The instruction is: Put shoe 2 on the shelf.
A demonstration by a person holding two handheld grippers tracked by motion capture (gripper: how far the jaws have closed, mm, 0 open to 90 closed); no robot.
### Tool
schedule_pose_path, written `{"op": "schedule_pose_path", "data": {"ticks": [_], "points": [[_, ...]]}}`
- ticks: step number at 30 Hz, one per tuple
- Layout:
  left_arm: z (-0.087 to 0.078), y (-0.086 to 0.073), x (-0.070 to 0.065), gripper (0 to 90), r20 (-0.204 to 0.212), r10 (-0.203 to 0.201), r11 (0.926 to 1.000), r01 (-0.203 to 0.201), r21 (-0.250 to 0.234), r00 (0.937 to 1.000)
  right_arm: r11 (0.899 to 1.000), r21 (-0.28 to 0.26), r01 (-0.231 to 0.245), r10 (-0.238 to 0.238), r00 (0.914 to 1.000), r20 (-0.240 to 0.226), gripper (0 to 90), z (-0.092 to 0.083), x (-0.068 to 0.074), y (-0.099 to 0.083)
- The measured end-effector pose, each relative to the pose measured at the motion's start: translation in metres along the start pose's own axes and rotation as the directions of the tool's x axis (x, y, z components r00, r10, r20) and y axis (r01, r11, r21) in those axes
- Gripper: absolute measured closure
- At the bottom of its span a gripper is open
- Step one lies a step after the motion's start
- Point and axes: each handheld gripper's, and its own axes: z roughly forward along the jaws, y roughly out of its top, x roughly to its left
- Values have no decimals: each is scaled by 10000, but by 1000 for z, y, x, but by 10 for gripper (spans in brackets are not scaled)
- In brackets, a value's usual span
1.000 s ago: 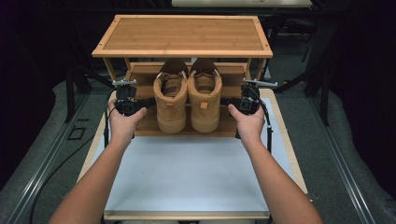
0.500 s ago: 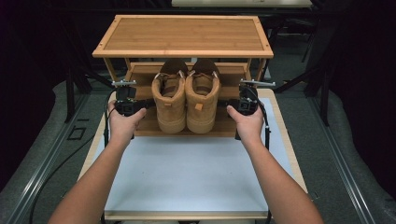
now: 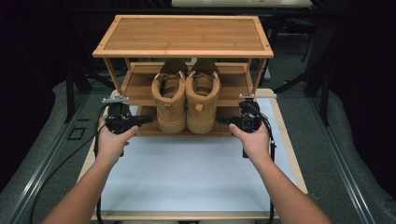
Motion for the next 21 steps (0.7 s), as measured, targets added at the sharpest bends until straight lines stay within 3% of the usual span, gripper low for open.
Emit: {"op": "schedule_pose_path", "data": {"ticks": [3, 9, 17, 21], "points": [[-1, -11, -1, 900, -17, 54, 9997, -53, 229, 10000, 9997, 227, 84, -82, 9999, -102, 900, -3, -1, -13], [7, -24, -10, 900, 424, 258, 9979, -282, 576, 9988, 9978, 655, 38, -18, 9995, -301, 900, 7, -2, -29], [16, -23, -24, 900, 723, 504, 9956, -558, 751, 9961, 9962, 763, 418, -377, 9978, -541, 900, 16, 14, -35], [15, -19, -26, 900, 654, 482, 9949, -537, 856, 9967, 9970, 705, 312, -273, 9981, -558, 900, 15, 14, -34]]}}
